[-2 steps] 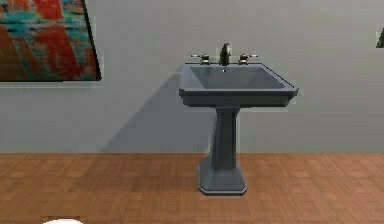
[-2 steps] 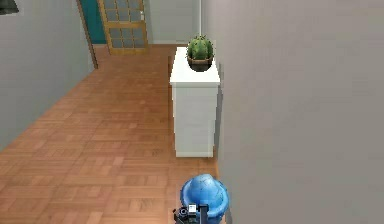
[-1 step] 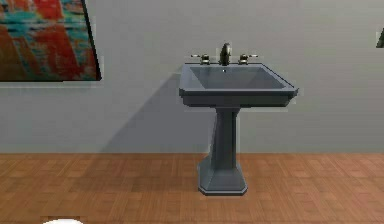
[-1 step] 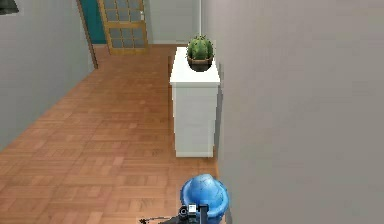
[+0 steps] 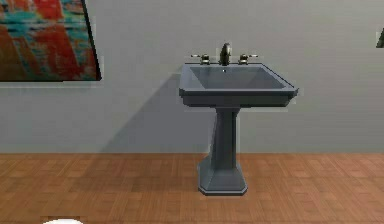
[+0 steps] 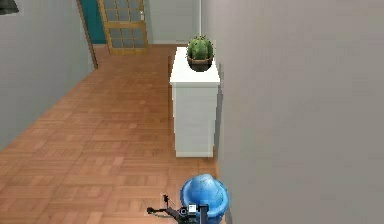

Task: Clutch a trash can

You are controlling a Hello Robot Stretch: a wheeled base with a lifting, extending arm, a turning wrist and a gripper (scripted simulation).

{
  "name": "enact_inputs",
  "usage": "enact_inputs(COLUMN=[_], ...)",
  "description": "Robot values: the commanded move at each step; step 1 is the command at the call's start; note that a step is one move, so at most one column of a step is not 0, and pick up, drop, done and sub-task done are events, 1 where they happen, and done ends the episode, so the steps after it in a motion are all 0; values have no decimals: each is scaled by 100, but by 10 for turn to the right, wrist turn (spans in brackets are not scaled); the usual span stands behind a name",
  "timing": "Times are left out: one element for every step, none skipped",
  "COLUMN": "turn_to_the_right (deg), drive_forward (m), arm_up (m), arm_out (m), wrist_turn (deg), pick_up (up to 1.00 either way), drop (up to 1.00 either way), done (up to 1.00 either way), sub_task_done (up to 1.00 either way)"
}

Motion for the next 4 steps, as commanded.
enact_inputs(turn_to_the_right=[0,0,0,0], drive_forward=[0,0,0,0], arm_up=[0,0,0,10], arm_out=[0,0,0,0], wrist_turn=[450,300,0,0], pick_up=[0,0,100,0], drop=[0,0,0,0], done=[0,0,0,0], sub_task_done=[0,0,0,0])
